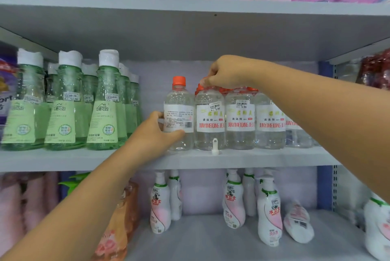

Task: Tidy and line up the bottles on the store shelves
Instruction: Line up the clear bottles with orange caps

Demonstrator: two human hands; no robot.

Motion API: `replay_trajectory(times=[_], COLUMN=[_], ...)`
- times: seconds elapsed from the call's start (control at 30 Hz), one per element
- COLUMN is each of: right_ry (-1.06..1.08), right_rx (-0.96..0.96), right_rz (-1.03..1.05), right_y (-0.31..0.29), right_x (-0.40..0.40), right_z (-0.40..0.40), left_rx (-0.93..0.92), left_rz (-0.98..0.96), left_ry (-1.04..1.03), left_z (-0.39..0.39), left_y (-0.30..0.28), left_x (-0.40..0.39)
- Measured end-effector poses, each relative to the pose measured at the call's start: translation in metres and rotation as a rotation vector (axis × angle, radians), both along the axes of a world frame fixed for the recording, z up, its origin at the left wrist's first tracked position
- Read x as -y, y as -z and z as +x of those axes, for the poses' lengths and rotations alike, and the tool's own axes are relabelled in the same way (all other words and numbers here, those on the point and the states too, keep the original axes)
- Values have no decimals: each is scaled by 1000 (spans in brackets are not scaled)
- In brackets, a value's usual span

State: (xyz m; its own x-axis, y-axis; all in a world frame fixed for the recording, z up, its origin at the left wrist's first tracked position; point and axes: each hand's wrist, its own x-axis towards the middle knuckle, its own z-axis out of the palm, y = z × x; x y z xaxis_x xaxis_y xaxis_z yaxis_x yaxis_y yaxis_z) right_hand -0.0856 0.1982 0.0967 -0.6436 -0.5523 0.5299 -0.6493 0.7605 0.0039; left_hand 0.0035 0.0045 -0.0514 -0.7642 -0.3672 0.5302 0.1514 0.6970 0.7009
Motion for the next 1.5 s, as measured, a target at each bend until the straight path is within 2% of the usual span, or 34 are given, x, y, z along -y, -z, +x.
replay_trajectory(times=[0.1, 0.27, 0.4, 0.57, 0.8, 0.97, 1.23, 1.3, 1.4, 1.5], right_ry=[-31, -94, -61, -64, -99, -64, -75, -156, -257, -217], right_rx=[31, 60, 33, 22, 38, 10, -6, -2, -117, -278], right_rz=[-14, 4, 46, 19, 2, 70, 43, -116, -566, -1000], right_y=[1, 1, -4, -3, -4, -4, 6, 3, 10, 52], right_x=[-1, 0, -1, 0, -4, -2, -15, -38, -105, -178], right_z=[0, 0, -2, -7, -9, -4, 7, 12, 12, -2], left_rx=[31, 34, 14, 12, -13, -16, -16, -7, 2, -7], left_rz=[49, 12, 8, -69, -66, -83, -126, -130, -136, -120], left_ry=[19, 17, 12, -104, -23, -46, -89, -79, -63, -75], left_z=[-1, 5, 6, 3, 5, 4, 3, 1, 1, -1], left_y=[0, -2, 1, 3, 4, 5, 5, 5, 5, 4], left_x=[-1, -5, -1, -9, -9, -7, -5, -1, 3, 1])
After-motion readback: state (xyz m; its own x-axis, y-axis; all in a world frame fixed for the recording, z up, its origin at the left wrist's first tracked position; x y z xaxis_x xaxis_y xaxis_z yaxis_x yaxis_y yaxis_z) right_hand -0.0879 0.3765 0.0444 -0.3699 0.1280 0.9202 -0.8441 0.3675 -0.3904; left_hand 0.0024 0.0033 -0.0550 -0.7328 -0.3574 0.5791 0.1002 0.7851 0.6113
